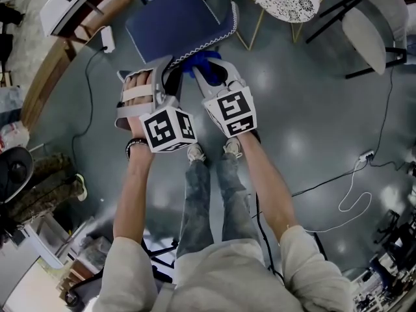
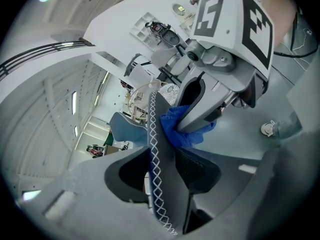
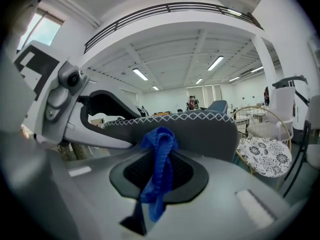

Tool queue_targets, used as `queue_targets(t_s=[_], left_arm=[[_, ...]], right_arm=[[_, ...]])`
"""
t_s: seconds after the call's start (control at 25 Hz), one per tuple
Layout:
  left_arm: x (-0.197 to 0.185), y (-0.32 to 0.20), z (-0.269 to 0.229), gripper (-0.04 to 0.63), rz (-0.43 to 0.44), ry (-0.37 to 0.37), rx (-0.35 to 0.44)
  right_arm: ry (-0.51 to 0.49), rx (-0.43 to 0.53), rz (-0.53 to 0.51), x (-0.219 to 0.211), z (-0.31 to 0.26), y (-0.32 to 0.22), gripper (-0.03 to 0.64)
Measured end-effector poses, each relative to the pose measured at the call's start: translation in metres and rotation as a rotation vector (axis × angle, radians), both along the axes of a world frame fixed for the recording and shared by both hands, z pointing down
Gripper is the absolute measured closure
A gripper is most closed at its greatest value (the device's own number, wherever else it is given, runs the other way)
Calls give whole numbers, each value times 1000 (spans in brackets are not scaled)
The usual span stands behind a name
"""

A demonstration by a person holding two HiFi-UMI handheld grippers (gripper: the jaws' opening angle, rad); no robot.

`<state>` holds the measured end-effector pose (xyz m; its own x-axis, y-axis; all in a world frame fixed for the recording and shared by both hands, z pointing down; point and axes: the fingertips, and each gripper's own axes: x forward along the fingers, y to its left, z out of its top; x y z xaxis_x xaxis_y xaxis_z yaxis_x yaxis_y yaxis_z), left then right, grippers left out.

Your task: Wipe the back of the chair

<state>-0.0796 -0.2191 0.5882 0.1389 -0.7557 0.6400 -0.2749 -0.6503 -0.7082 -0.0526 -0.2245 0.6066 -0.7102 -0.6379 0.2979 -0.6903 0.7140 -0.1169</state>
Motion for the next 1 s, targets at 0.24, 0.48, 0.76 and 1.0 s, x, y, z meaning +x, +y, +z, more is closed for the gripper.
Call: queue_targets(t_s=[0.24,0.48,0.76,1.0], left_arm=[[1,0,-1,433,-1,19,8],[1,-1,-1,434,0,20,5],[1,-1,-1,433,0,16,6],[1,-1,-1,433,3,17,7]], right_arm=[[14,-12,29,14,4,-8,561],[29,-12,108,50,7,-31,561],[62,-14,199,97,14,-64,561],[96,-12,237,126,24,-79,561]])
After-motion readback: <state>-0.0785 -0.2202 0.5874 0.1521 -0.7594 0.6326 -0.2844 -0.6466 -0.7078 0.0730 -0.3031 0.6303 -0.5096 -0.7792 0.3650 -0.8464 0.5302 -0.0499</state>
